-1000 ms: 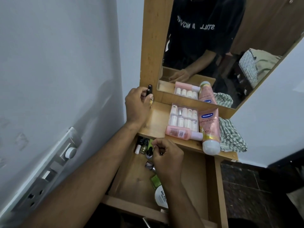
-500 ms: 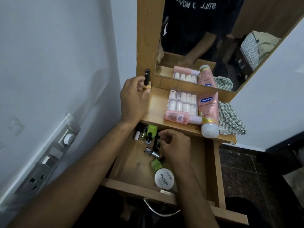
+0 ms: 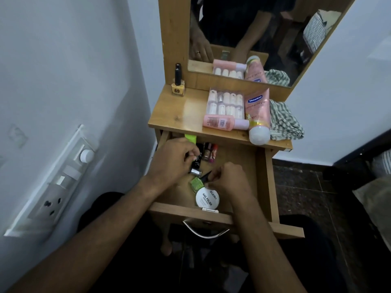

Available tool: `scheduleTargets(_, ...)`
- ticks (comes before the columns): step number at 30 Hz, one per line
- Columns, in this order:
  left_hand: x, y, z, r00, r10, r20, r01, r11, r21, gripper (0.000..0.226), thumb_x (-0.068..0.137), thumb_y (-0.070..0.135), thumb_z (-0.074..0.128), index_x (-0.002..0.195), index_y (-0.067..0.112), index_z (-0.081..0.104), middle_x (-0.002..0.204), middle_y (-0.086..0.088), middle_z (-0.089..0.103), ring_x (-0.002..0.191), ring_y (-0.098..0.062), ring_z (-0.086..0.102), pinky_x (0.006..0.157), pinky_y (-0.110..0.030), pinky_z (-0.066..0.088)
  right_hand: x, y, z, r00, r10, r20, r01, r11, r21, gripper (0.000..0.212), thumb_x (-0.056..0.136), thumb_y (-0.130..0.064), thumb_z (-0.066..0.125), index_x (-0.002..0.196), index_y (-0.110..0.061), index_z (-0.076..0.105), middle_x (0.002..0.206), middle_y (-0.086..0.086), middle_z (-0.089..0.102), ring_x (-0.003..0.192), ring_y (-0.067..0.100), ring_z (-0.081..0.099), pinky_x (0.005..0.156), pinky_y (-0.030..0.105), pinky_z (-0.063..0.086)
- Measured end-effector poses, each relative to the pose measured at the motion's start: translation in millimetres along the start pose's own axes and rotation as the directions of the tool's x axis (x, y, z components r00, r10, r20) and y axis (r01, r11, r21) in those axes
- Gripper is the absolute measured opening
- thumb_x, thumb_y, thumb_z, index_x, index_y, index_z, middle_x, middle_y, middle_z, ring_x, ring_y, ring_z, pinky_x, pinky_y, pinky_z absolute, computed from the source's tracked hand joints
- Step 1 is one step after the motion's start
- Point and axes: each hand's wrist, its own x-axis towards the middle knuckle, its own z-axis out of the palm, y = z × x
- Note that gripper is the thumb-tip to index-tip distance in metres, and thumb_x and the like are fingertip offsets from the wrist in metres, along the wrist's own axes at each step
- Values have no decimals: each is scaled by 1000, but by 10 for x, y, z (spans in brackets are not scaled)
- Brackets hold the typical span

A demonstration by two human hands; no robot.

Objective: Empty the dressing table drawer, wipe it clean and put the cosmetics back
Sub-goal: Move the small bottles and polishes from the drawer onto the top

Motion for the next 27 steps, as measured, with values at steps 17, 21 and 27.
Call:
scheduleTargets(17, -255, 11, 154, 786, -219, 578, 356, 925, -134, 9, 84, 13, 81, 84, 5, 76, 74, -7, 76, 61, -21, 74, 50, -22, 54, -141, 54, -71, 974, -19, 225, 22, 1000, -10, 29, 70, -34, 90, 94, -27, 76, 82, -14, 68, 76, 3, 60, 59, 26, 42)
scheduleTargets(21, -254, 18, 140, 744, -276, 609, 442, 887, -137, 16, 84, 18, 82, 90, 7, 71, 81, -12, 76, 65, -22, 76, 56, -27, 60, -156, 65, -91, 971, -19, 239, -3, 996, 91, 20, 75, -26, 87, 89, -27, 73, 88, -8, 72, 84, 11, 67, 70, 32, 55)
scheduleTargets(27, -275, 1, -16, 699, -272, 661, 560, 783, -271, 21, 89, 22, 76, 106, 12, 67, 93, -10, 77, 77, -23, 77, 69, -33, 63, -282, 41, -165, 967, -86, 240, -71, 813, 578, 25, 78, -9, 84, 101, -7, 76, 90, 8, 77, 77, 16, 74, 60, 25, 58)
